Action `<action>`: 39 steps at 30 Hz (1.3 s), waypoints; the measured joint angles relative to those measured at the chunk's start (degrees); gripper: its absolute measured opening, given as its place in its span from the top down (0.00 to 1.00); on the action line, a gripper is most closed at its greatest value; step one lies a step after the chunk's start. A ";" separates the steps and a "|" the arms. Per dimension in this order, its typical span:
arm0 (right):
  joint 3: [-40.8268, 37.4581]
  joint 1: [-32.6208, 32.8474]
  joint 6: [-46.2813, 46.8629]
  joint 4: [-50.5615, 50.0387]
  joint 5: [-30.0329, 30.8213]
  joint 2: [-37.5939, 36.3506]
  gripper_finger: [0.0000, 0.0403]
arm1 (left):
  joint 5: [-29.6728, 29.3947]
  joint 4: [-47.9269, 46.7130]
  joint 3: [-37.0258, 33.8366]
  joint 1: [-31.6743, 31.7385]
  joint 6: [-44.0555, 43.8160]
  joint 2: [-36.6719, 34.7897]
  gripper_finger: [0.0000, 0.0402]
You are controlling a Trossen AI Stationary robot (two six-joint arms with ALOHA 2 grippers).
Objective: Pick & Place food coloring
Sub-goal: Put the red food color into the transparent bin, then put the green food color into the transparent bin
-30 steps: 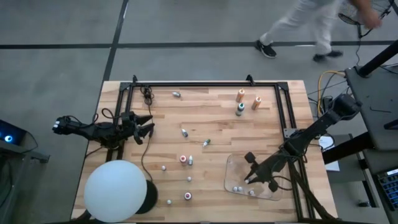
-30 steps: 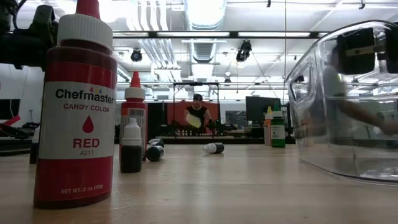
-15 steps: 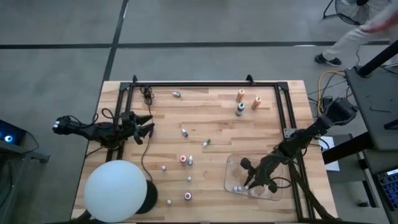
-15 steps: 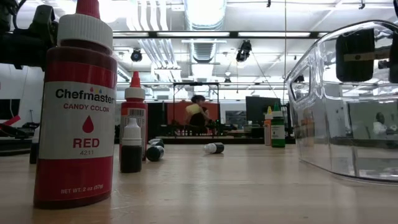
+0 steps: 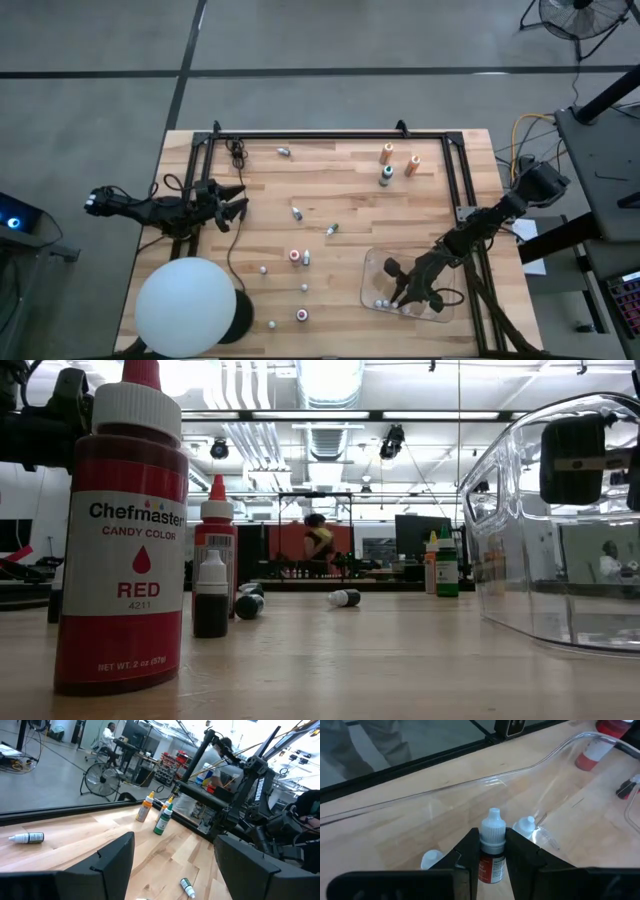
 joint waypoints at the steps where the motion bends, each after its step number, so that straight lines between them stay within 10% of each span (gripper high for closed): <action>1: 0.00 0.00 -0.49 0.01 -0.05 0.01 0.84 | -0.01 0.00 -0.01 -0.02 0.02 0.00 0.39; 39: 0.87 -0.15 -0.62 1.86 -4.39 5.27 0.70 | -0.02 -0.07 0.00 -0.02 0.00 0.02 0.39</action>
